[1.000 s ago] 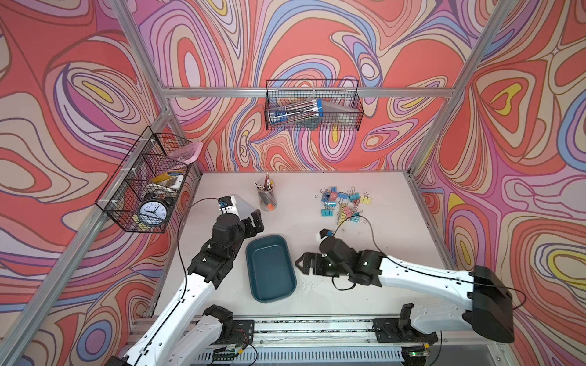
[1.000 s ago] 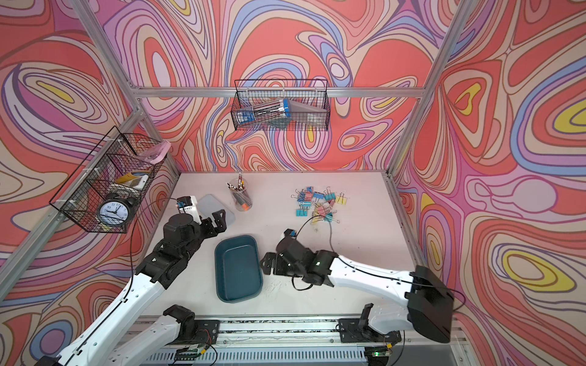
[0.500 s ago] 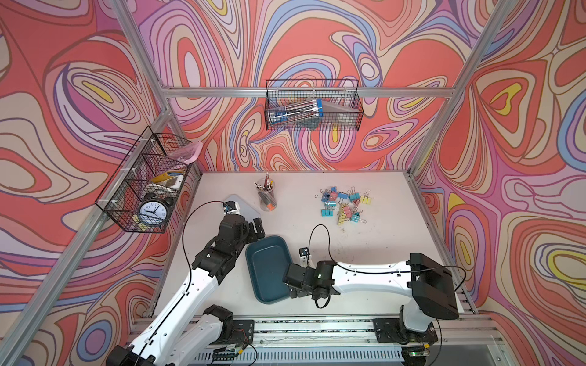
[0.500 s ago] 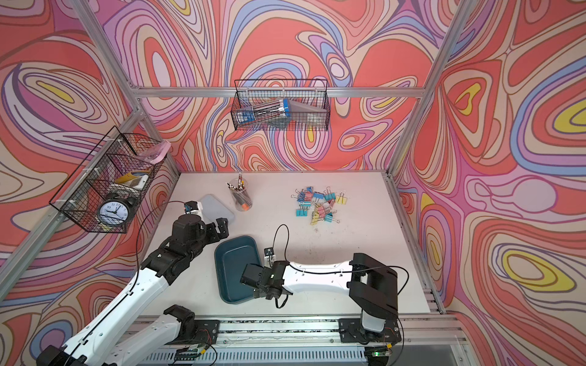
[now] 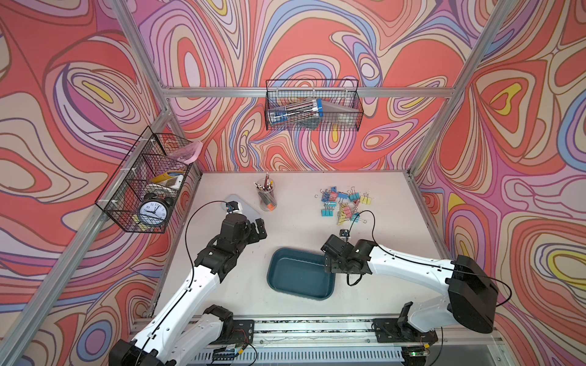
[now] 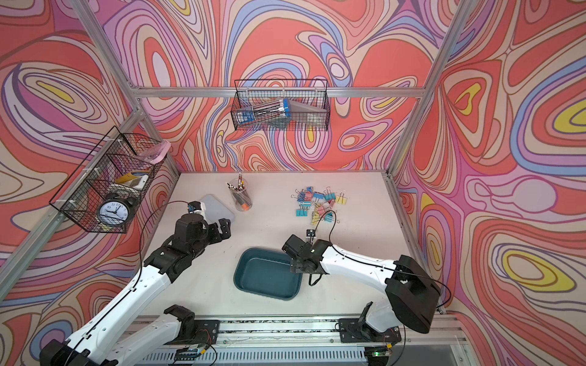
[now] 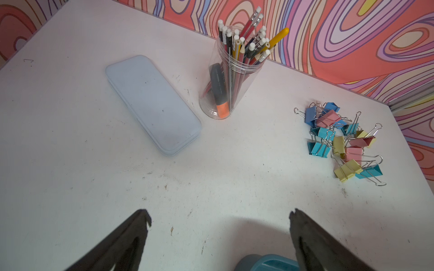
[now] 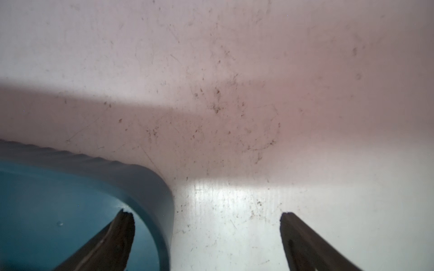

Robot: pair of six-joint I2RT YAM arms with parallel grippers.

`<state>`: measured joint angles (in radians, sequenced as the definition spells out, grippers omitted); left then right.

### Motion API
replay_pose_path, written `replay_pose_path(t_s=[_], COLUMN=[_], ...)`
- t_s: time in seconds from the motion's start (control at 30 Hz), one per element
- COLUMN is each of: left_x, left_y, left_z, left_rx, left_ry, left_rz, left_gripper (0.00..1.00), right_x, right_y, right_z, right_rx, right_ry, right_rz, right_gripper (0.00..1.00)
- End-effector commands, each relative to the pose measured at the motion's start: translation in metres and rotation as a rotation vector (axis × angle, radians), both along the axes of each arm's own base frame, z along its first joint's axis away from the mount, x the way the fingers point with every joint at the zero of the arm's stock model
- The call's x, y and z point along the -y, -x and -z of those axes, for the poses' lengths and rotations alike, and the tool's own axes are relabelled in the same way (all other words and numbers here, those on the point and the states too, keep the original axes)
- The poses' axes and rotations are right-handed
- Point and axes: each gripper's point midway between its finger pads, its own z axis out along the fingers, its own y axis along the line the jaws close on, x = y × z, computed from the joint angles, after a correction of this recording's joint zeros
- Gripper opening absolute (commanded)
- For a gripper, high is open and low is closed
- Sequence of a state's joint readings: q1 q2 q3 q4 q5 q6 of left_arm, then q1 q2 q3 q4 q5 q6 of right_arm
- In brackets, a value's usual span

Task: Put the binder clips in the storage box
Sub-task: Adjust the storage box at the center of the board.

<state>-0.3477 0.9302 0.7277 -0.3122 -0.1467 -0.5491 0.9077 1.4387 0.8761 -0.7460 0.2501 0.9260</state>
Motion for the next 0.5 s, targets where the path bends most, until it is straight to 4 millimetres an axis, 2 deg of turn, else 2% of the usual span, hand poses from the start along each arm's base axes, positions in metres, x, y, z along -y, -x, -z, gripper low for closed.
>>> replay_pose_path(t_s=[0.0,0.07,0.23,0.43,0.47], left_x=[0.004,0.005,0.008,0.007,0.007], left_y=[-0.001,-0.001,-0.002,-0.001,-0.004], left_z=[0.007,0.009,0.015,0.021,0.017], left_rx=[-0.001,-0.006,-0.026,-0.038,-0.014], left_ry=[0.02,0.027,0.03,0.02,0.029], left_rz=[0.008,0.009,0.021,0.015,0.014], left_gripper=[0.99,0.99,0.99,0.99,0.99], right_x=[-0.024,-0.027,-0.01,0.014,0.018], right_y=[0.014,0.018,0.016,0.007,0.006], right_z=[0.011,0.014,0.013,0.001,0.0], right_rx=[-0.059,-0.066,-0.051,0.003,0.013], right_ry=[-0.198,-0.238,-0.123,0.052,0.07], right_rz=[0.043,0.05,0.035,-0.005,-0.011], right_gripper=[0.87,0.71,0.4,0.19,0.14])
